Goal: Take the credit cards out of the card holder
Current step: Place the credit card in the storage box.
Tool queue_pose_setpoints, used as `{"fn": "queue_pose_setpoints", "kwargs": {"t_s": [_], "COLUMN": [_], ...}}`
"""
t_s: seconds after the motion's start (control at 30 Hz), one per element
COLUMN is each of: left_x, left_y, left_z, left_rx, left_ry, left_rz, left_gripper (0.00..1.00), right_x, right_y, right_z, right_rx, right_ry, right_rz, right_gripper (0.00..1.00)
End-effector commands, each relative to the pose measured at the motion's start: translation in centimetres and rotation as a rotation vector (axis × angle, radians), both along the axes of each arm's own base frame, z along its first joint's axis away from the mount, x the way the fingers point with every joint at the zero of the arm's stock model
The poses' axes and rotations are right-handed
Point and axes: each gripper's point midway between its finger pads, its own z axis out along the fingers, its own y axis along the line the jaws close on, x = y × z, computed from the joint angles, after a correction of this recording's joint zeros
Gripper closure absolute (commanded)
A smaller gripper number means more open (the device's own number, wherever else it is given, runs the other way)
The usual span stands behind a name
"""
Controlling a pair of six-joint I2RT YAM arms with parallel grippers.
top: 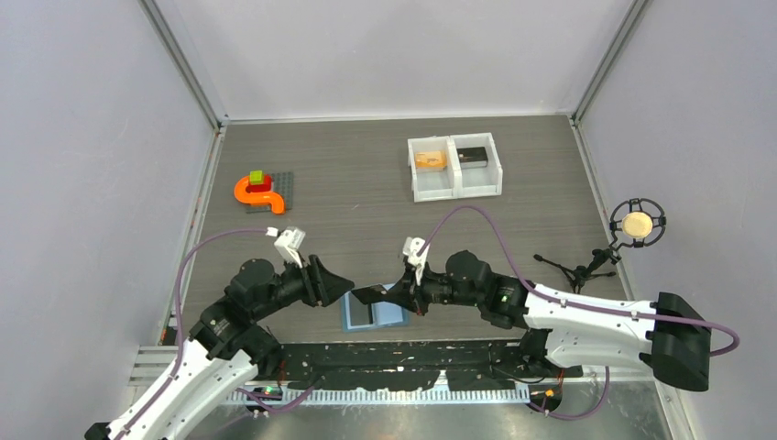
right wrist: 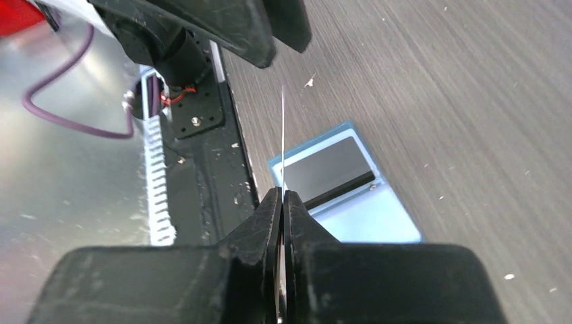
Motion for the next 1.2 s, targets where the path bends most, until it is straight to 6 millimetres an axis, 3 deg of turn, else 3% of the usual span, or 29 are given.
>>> {"fn": "queue_pose_setpoints", "kwargs": {"t_s": [0.0, 0.03, 0.1, 0.37, 0.5, 0.67, 0.83, 1.0, 1.17], "left_x": [-0.2, -0.2, -0.1, 0.7, 1.0, 1.1, 1.0, 1.0, 1.0], "left_y": [-0.5, -0.6, -0.9, -2.4, -3.0, -3.9, -4.5, -4.7, -4.9], "left_z": [3.5, 3.8, 3.9, 5.7, 6.2, 7.4, 9.0, 9.3, 8.7], "left_rx": [-0.024, -0.046, -0.096, -0.360, -0.370, -0.423, -0.501, -0.526, -0.519], "left_ry": [-0.124, -0.125, -0.120, -0.150, -0.156, -0.150, -0.167, -0.168, -0.150], "left_rz": [-0.064, -0.063, -0.051, -0.028, -0.047, -0.081, -0.116, -0.123, -0.130], "left_gripper": [0.46, 0.46, 0.44, 0.28, 0.26, 0.28, 0.40, 0.67, 0.88], "right_x": [0.3, 0.9, 1.9, 4.0, 4.5, 4.5, 3.8, 3.6, 3.5], "right_y": [0.3, -0.2, -0.5, -1.7, -2.4, -2.9, -3.1, -3.0, -3.0], "right_z": [3.2, 2.5, 4.5, 7.3, 9.0, 9.2, 9.2, 8.7, 8.6], "right_rx": [0.141, 0.153, 0.290, 0.556, 0.682, 0.727, 0.750, 0.741, 0.741], "right_ry": [0.190, 0.217, 0.255, 0.503, 0.577, 0.632, 0.664, 0.689, 0.692], "right_rz": [-0.051, -0.090, -0.151, -0.339, -0.373, -0.384, -0.352, -0.345, -0.340], "right_gripper": [0.95, 0.95, 0.95, 0.95, 0.95, 0.95, 0.95, 0.94, 0.92]}}
